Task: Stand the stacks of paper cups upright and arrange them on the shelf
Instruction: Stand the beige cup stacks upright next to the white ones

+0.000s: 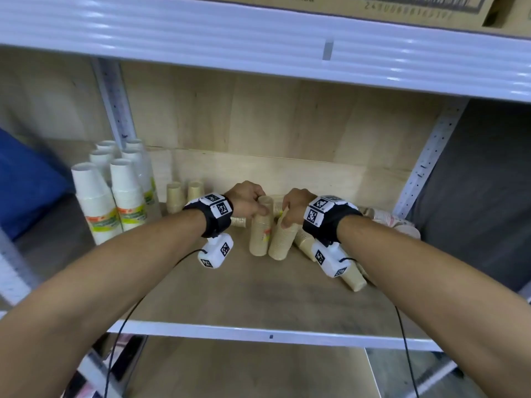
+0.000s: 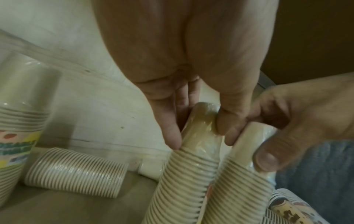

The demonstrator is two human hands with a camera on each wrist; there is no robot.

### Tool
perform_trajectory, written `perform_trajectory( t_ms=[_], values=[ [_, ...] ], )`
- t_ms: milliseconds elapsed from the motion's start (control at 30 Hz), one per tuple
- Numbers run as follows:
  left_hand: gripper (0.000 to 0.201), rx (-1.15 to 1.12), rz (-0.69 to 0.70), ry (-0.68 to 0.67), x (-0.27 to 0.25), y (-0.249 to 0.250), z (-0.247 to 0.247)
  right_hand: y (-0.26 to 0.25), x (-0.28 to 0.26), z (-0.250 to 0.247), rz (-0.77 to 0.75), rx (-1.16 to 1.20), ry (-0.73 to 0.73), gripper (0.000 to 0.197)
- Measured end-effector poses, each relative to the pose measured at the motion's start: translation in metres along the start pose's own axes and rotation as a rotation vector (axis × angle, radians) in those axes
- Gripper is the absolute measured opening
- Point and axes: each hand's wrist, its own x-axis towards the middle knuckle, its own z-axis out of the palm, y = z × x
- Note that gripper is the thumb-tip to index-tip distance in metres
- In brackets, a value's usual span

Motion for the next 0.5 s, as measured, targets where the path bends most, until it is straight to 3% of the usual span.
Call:
perform_trajectory(
  t_ms=[233, 500],
  values=[
    [0.029, -0.02, -0.057, 0.005, -0.014, -0.009, 0.007, -0.013, 0.006, 0.007, -0.063, 0.016, -0.037, 0.044],
    [0.038, 0.066, -0.047, 0.087, -0.018, -0.008, 0.0, -0.014, 0.006, 0.003, -0.054, 0.03, 0.035, 0.041]
  ],
)
